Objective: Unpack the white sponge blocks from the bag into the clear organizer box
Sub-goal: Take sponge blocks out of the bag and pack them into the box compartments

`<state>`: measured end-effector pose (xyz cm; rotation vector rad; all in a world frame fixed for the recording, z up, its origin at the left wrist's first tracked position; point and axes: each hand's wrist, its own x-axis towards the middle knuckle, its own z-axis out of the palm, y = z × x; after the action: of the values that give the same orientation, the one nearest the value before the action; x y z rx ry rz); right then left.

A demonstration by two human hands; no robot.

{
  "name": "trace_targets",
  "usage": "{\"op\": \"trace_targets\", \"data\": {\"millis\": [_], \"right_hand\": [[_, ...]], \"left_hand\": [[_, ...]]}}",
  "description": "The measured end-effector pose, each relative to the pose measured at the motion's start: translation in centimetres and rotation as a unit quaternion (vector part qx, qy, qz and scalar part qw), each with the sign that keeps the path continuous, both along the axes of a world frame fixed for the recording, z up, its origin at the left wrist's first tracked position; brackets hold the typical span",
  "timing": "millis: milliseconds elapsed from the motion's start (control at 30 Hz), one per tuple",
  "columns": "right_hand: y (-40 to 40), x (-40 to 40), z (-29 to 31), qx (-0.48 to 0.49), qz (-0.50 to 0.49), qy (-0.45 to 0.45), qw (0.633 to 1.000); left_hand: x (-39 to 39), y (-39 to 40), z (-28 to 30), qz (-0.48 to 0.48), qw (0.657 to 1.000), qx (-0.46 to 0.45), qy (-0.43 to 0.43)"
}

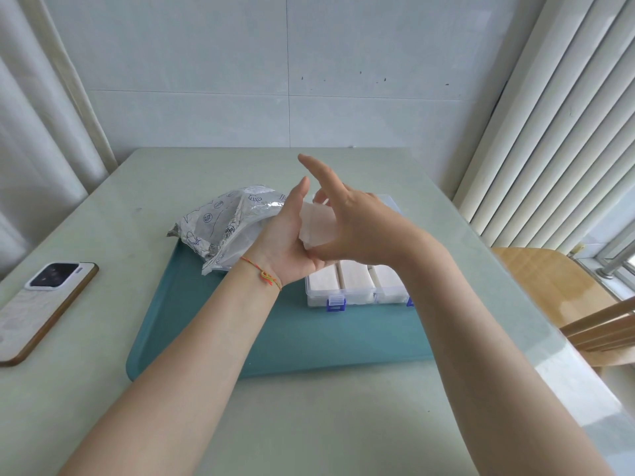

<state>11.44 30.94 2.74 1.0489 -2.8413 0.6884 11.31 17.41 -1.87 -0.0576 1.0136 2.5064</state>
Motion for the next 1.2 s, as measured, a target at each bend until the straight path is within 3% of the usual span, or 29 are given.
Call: {"op": "trace_targets", "data": {"millis": [333,733,967,1200], "right_hand": [[0.2,-0.5,-0.1,-0.038,0.016,-0.009,0.999],[0.0,-0.6,-0.5,-0.014,0.010,-0.008,1.000],[0.8,-1.1,-0.2,-0.101,-0.003,-0.029,0.994],[0.4,-1.8,-1.0,-0.089,-0.065,-0.037,0.993]], "left_hand": [[0.4,0.3,0.4,0.001,0.999,-0.036,0.003],[0.1,0.3,-0.3,-0.007,0.998,-0.060,-0.008],[0.1,0.2,-0.4,-0.013,0.997,-0.071,-0.026],[0.4,0.8,0.0,-0.066,0.992,-0.095,0.044]]}}
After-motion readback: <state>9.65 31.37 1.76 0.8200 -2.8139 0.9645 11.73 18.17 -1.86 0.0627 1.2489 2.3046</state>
